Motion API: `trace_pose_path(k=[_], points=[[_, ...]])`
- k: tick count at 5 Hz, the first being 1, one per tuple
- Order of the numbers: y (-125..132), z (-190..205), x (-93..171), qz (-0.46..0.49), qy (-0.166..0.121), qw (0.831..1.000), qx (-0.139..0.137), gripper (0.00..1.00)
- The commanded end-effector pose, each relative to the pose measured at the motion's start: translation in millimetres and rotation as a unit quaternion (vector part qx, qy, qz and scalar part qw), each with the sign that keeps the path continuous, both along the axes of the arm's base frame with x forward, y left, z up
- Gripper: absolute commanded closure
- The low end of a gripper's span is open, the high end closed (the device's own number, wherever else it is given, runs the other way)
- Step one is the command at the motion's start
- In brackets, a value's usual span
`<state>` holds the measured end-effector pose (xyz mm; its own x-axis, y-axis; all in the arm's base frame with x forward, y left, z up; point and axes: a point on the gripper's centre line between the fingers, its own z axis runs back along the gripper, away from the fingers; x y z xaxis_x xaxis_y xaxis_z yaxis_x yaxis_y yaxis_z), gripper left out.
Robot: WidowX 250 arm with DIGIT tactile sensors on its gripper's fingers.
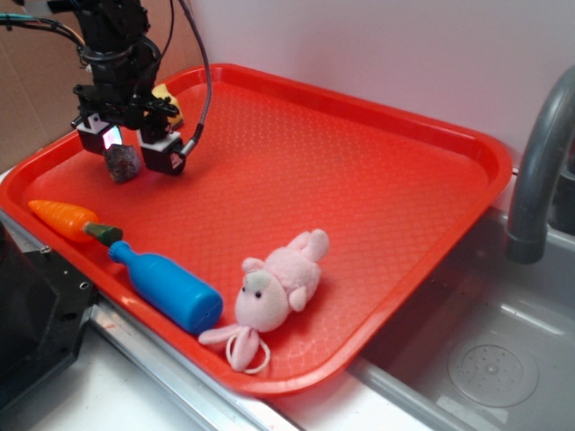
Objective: Grab the rock.
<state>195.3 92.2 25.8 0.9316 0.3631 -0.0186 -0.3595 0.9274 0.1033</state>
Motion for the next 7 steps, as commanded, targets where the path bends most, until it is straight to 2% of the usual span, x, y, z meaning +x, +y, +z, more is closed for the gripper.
trace_pose_path(k=[1, 2, 3, 4, 5, 6, 7], points=[[2.4, 3.9, -33.7, -0.007, -0.012, 1.000, 0.020, 0.00], [1.2, -2.4, -30.4, -0.003, -0.003, 1.000, 0.023, 1.00], [2.2, -7.7, -26.2, -0.008, 0.005, 1.000, 0.024, 1.00], [5.2, -6.0, -22.4, -0.012, 0.009, 1.000, 0.023, 0.91], [7.1, -3.0, -23.6, -0.007, 0.004, 1.000, 0.022, 1.00], [5.6, 8.9, -19.6, -0.015, -0.003, 1.000, 0.020, 1.00], [-15.1, 53.6, -6.5, -0.050, -0.043, 0.997, 0.028, 1.00]])
